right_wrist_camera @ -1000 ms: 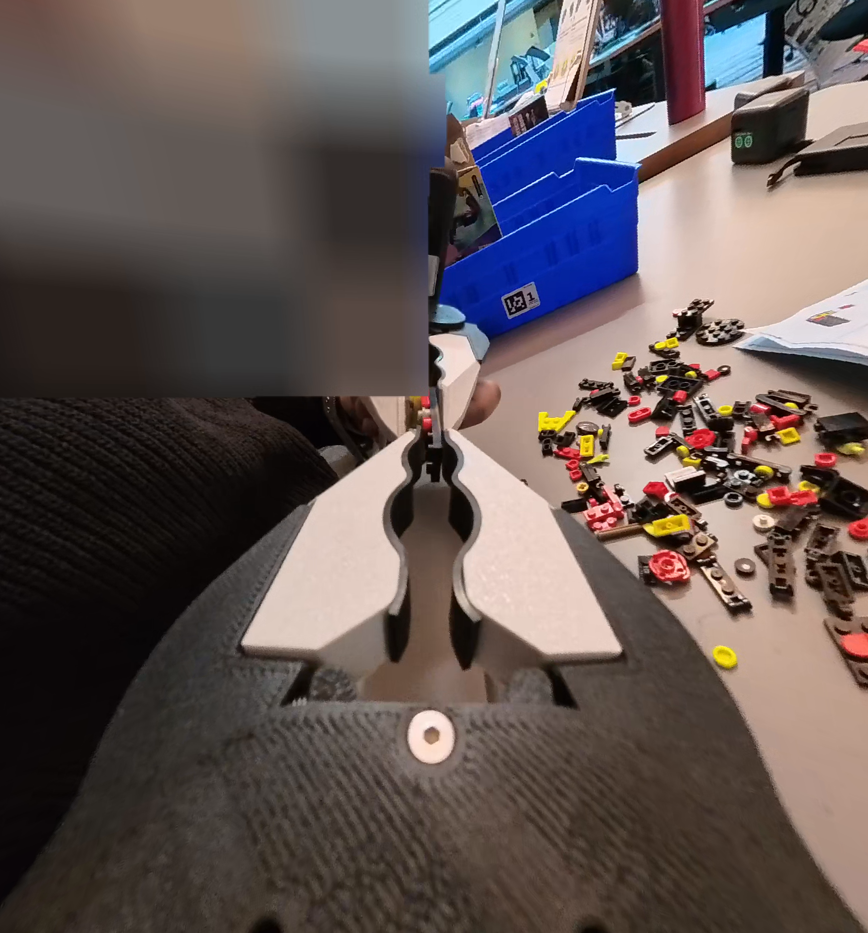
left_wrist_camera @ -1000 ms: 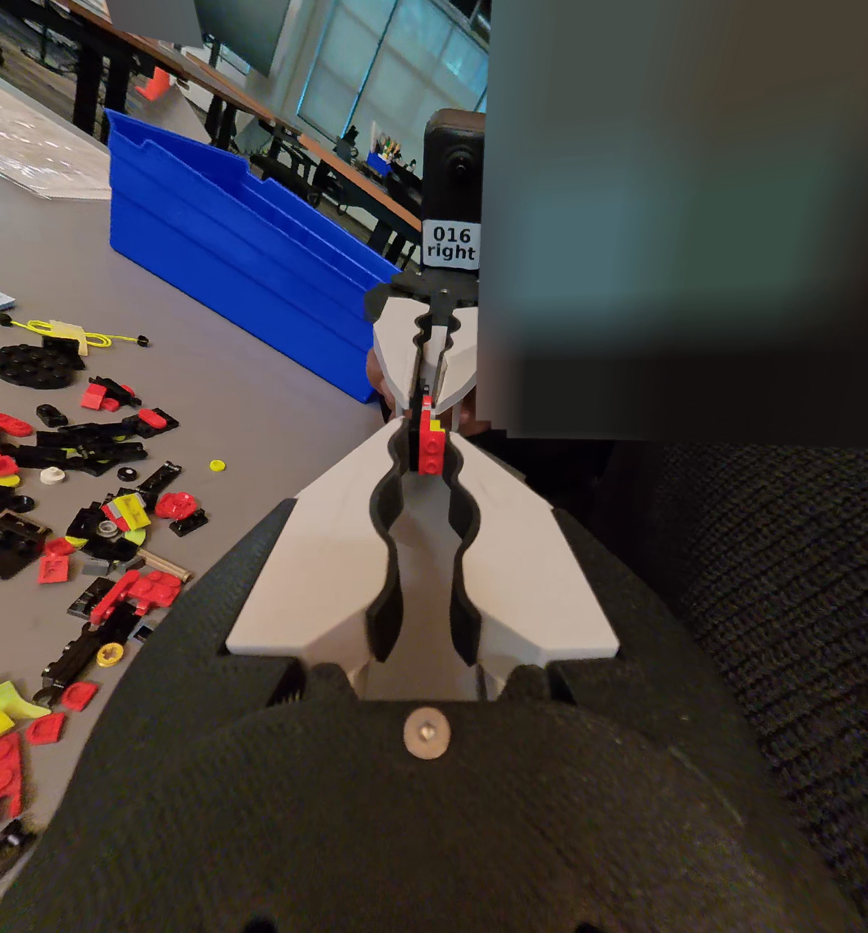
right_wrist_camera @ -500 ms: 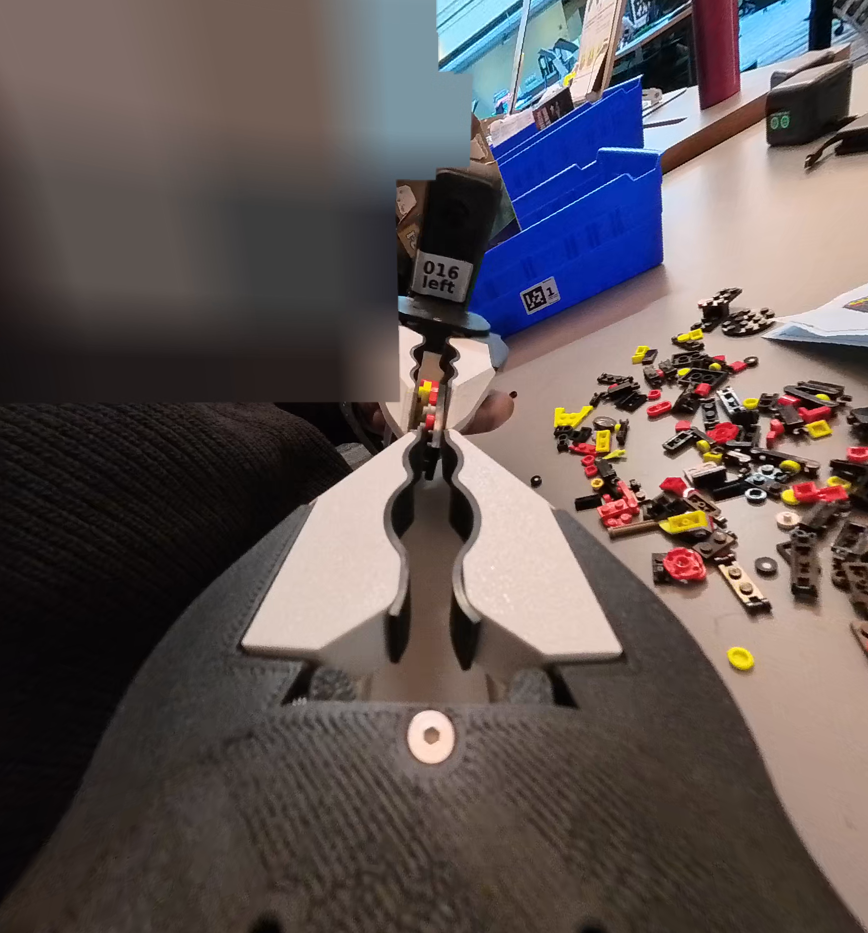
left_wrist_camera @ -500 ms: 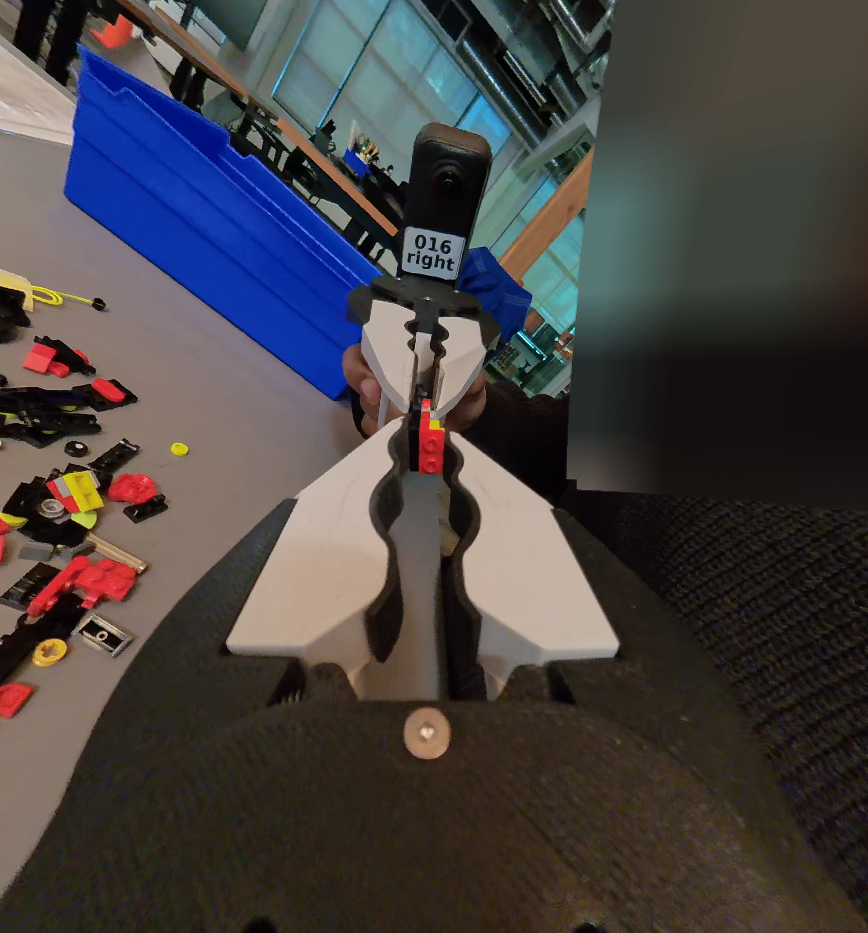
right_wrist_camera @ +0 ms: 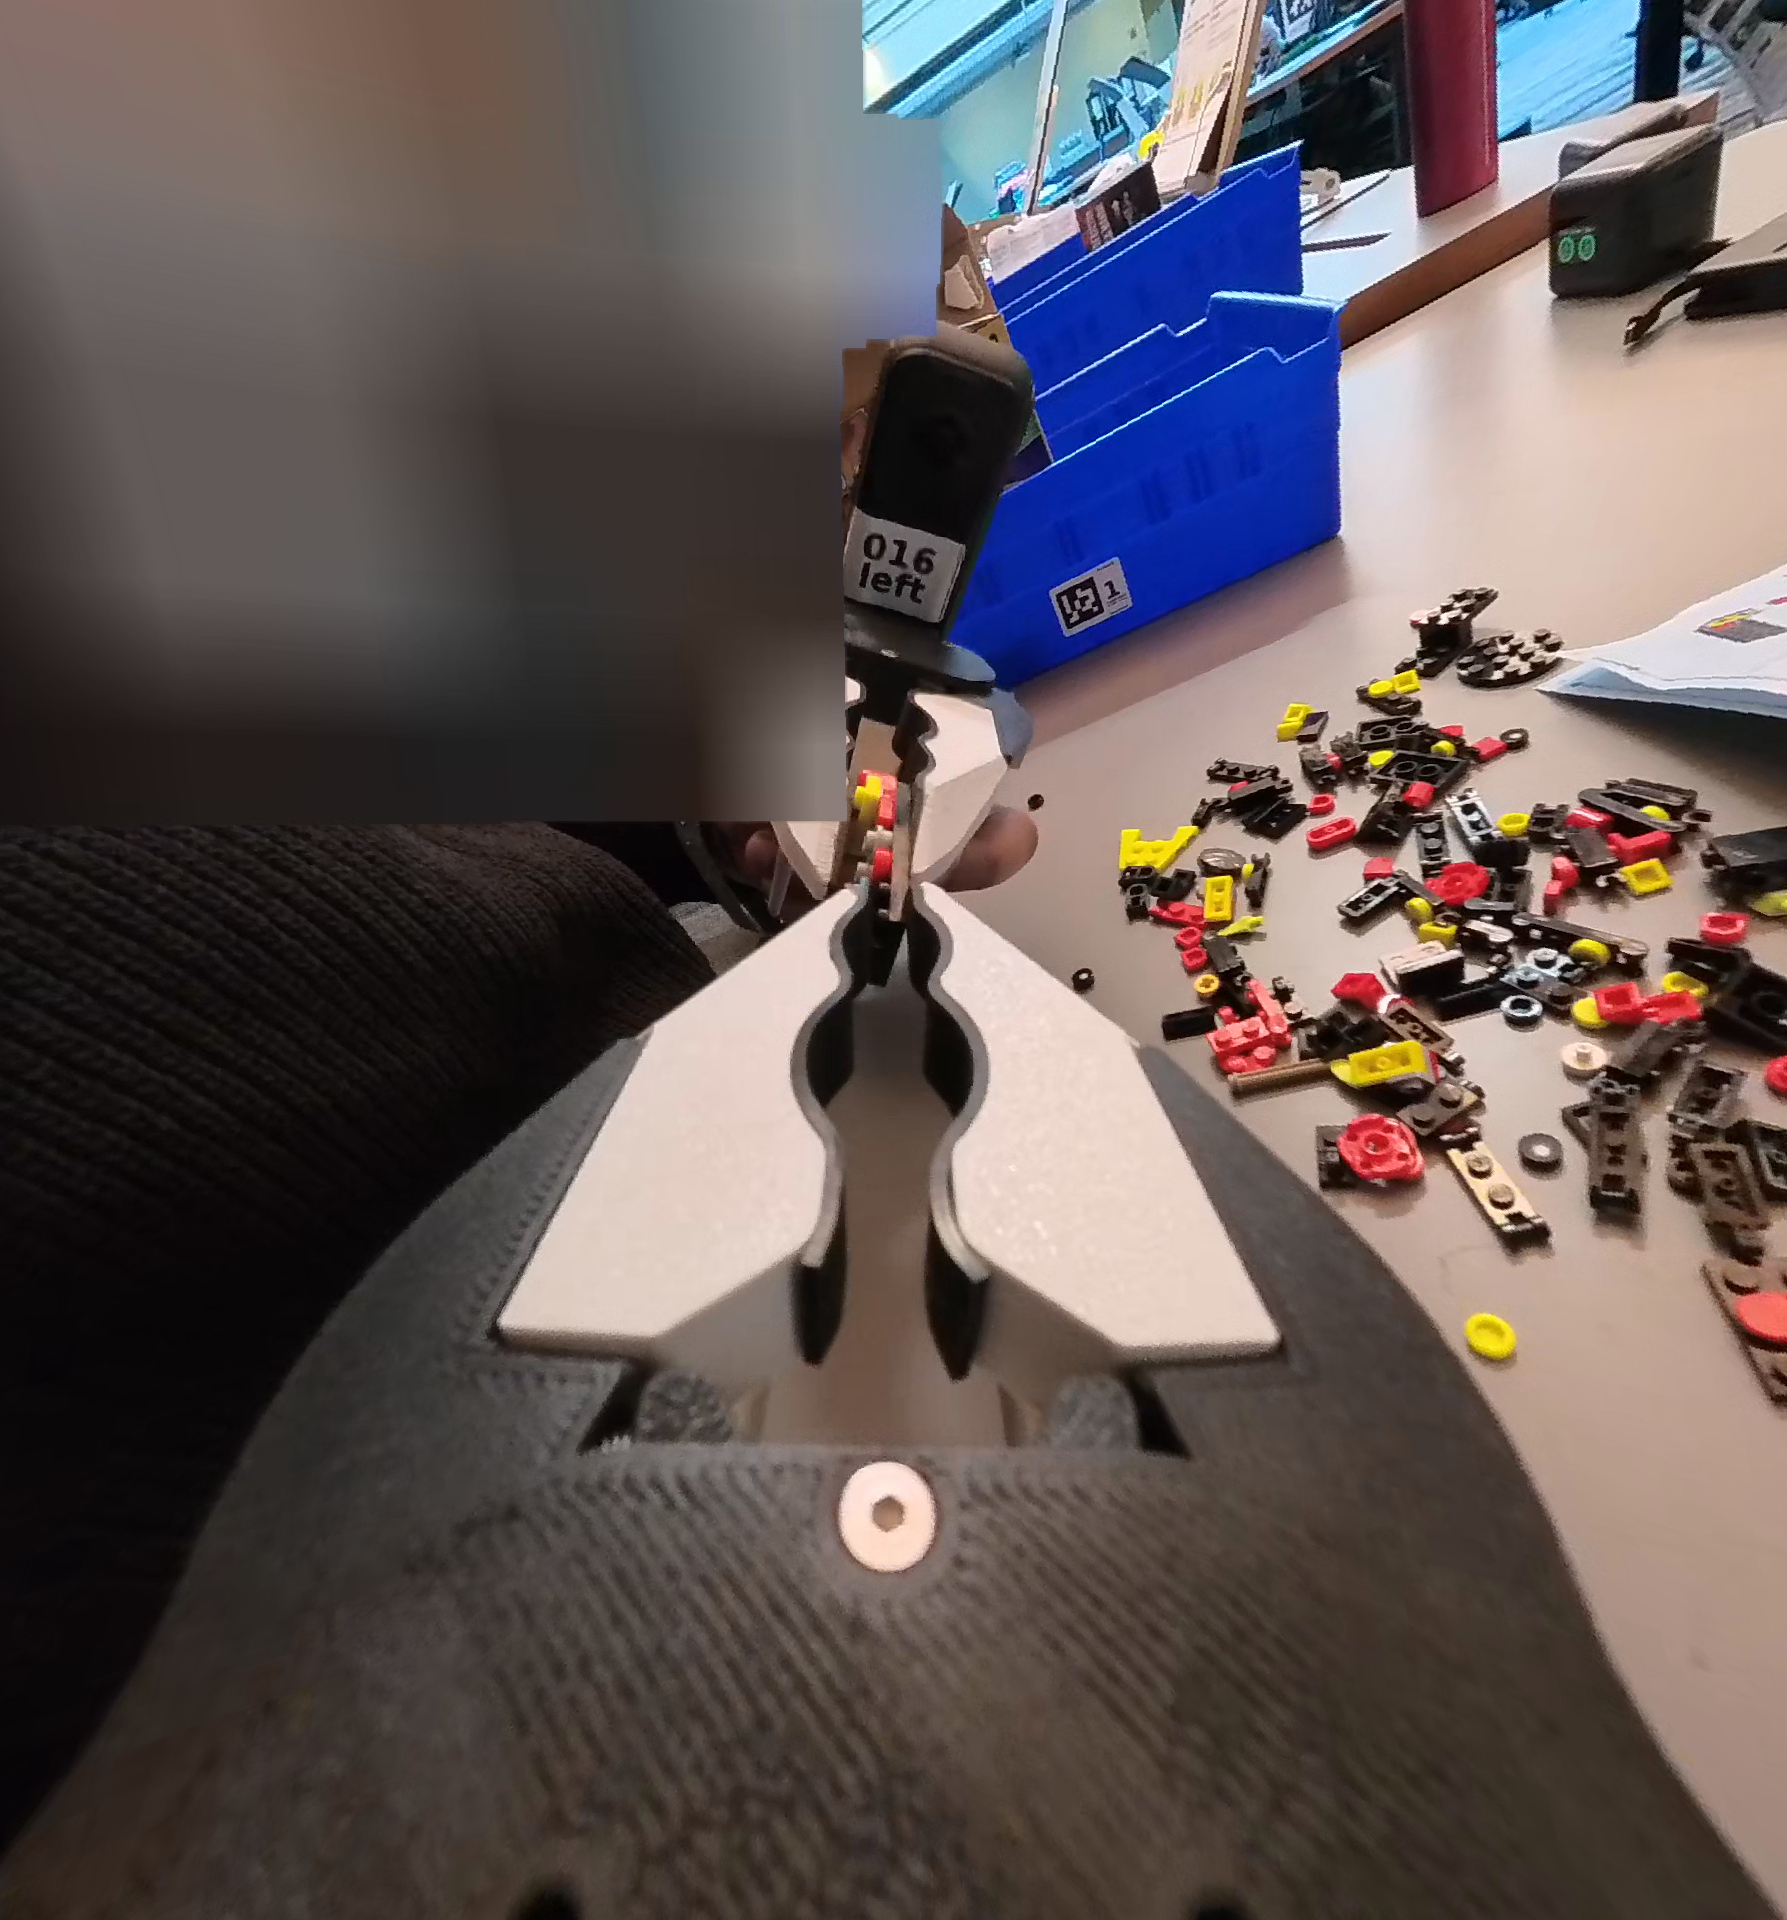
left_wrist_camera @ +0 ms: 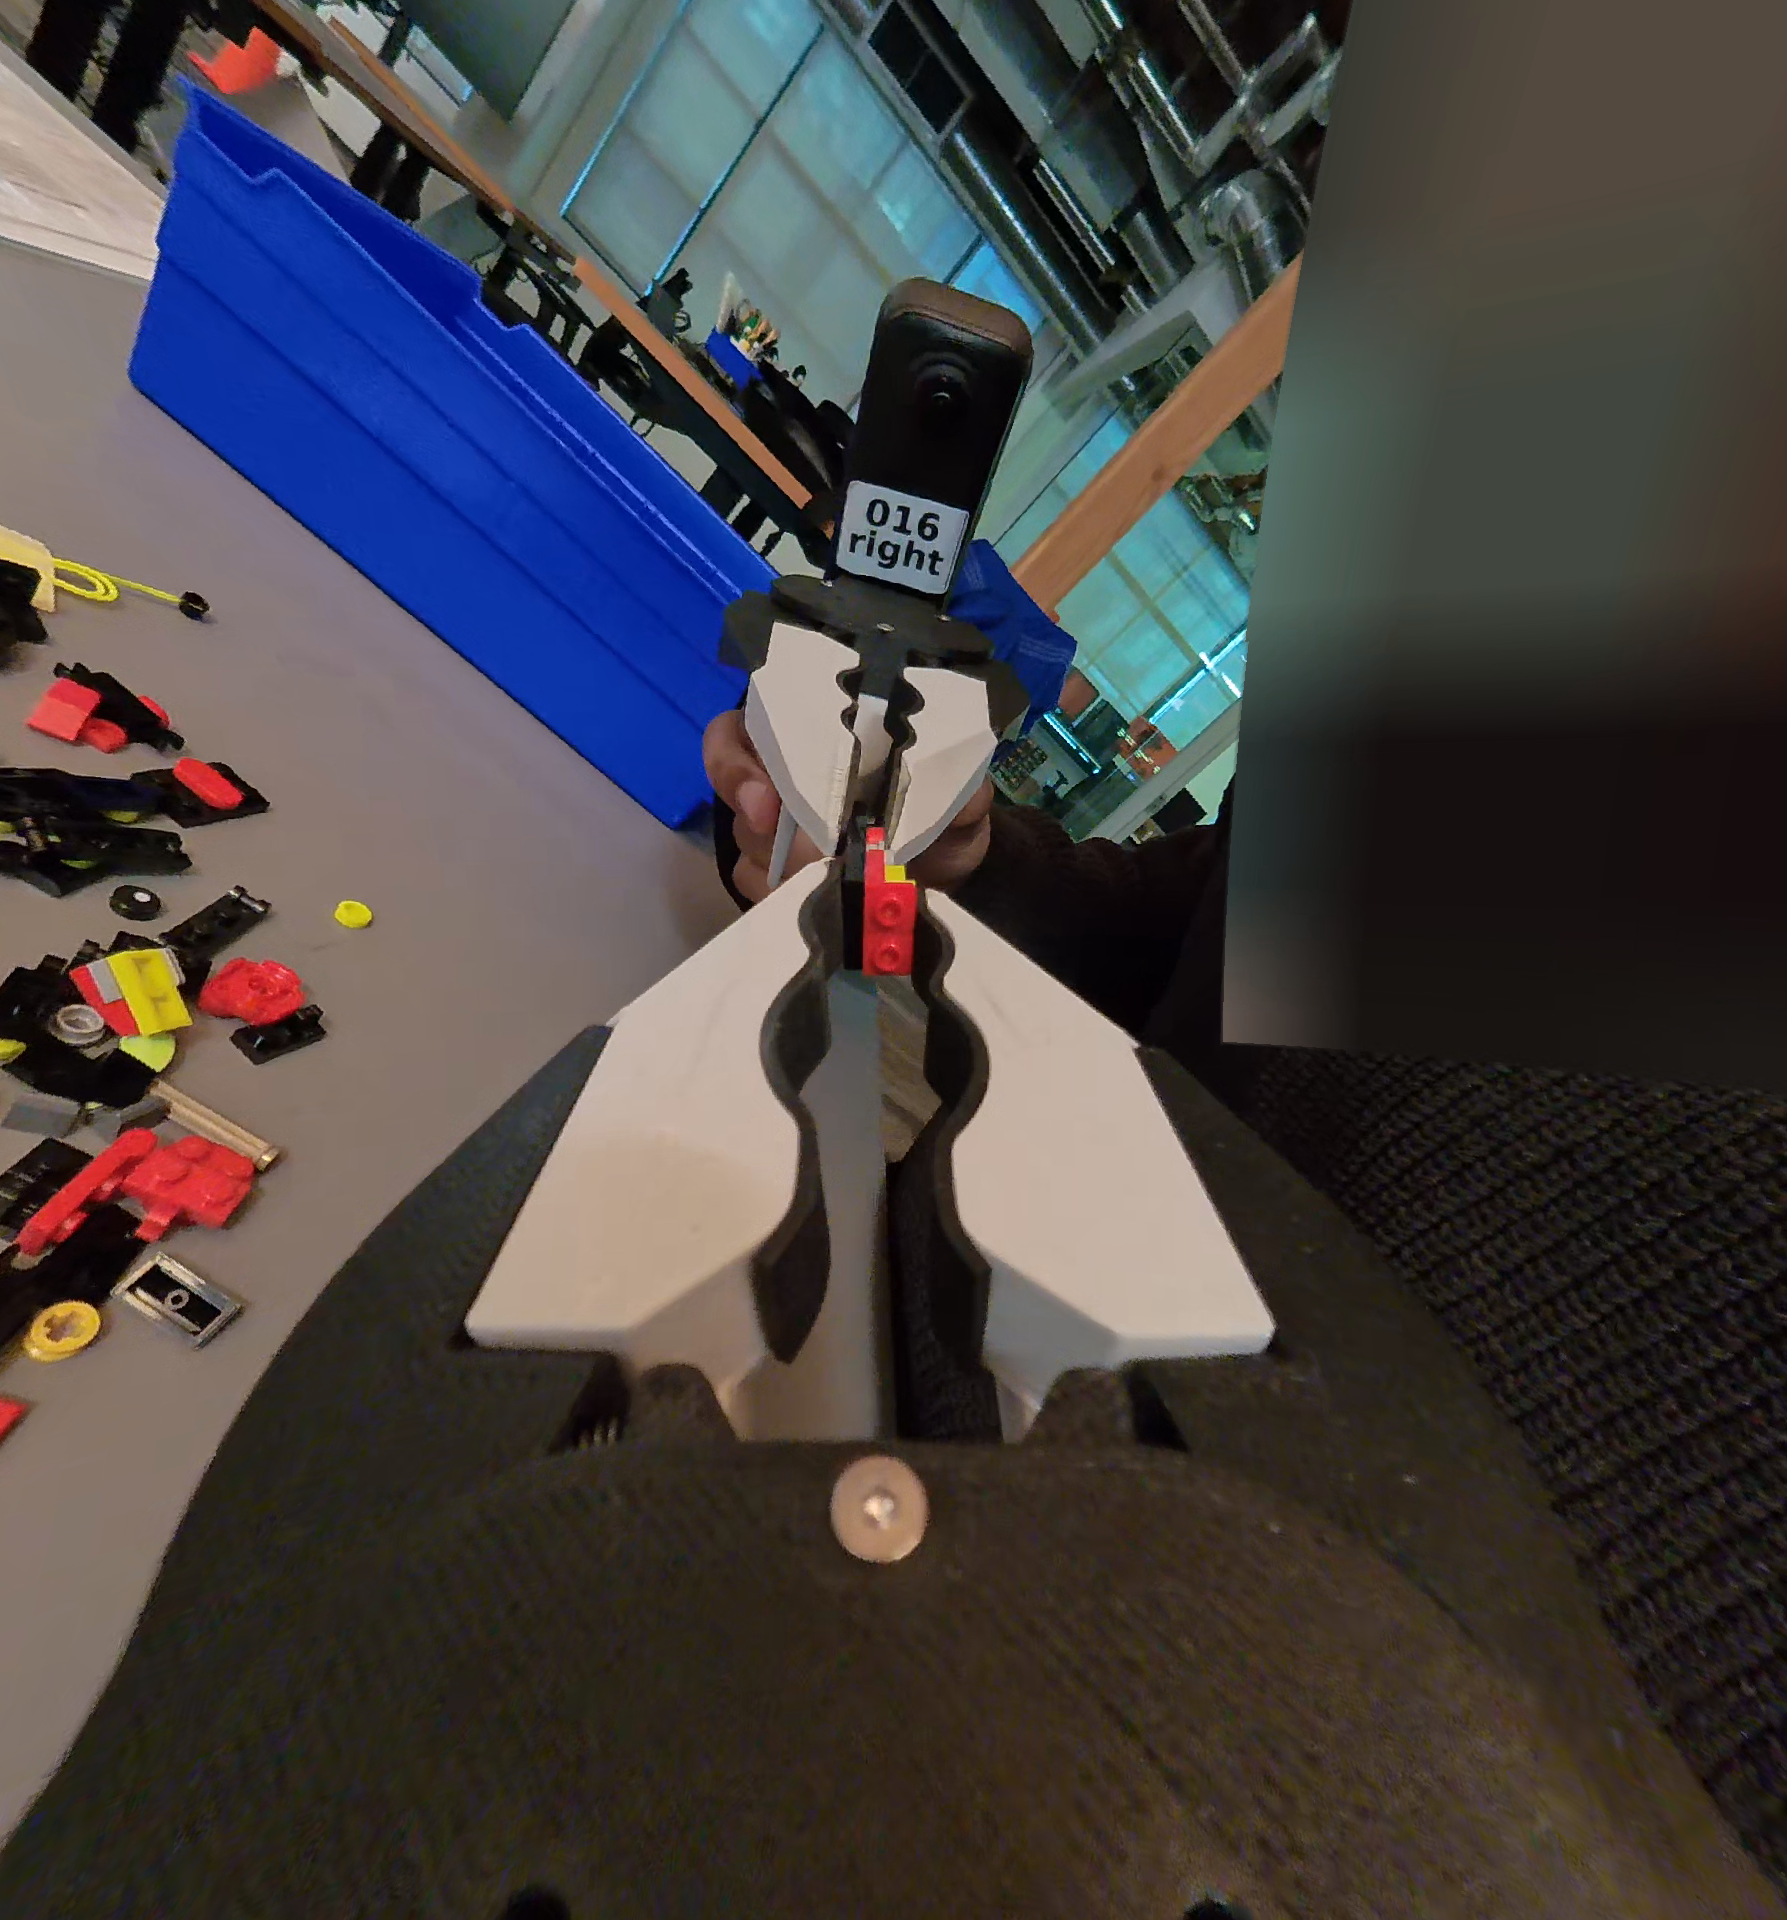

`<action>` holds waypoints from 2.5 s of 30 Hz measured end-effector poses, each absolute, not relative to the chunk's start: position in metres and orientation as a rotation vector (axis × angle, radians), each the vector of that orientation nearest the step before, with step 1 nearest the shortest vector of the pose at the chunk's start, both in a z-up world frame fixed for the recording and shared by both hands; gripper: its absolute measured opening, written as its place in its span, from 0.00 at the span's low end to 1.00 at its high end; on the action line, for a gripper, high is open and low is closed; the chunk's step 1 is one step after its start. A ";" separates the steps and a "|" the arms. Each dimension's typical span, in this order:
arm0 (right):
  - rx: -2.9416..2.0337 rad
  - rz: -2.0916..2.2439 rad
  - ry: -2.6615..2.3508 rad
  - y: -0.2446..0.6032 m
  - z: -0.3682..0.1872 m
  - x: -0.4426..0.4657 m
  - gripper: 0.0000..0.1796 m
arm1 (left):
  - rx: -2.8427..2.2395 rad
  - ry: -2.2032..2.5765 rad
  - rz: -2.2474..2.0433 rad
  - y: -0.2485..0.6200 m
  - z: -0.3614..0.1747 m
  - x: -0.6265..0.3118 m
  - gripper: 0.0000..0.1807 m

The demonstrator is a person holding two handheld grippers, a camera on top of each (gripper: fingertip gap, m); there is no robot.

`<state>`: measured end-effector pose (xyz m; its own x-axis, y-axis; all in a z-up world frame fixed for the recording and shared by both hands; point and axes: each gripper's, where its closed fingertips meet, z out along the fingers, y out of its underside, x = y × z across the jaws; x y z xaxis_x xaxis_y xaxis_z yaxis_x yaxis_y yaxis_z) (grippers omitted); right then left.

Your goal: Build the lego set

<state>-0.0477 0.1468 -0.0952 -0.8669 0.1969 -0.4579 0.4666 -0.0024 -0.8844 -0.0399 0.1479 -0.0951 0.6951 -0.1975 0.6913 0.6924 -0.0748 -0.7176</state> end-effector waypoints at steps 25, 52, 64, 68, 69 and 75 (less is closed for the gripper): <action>0.735 -1.960 2.161 0.147 -0.103 -0.053 0.03 | -1.448 -0.518 -0.802 0.150 -0.102 -0.044 0.04; 0.789 -2.111 1.990 0.161 -0.089 -0.068 0.14 | -1.460 -0.596 -0.809 0.148 -0.109 -0.056 0.04; 0.299 -1.879 2.939 0.144 -0.134 -0.051 0.20 | -1.302 -0.847 -1.284 0.150 -0.130 -0.046 0.04; 0.278 -1.869 2.948 0.144 -0.136 -0.049 0.15 | -1.240 -0.844 -1.360 0.150 -0.125 -0.043 0.04; 0.272 -1.890 2.940 0.144 -0.134 -0.049 0.14 | -1.220 -0.843 -1.377 0.149 -0.122 -0.043 0.04; 0.243 -1.977 2.863 0.140 -0.124 -0.046 0.10 | -1.180 -0.847 -1.419 0.146 -0.119 -0.042 0.04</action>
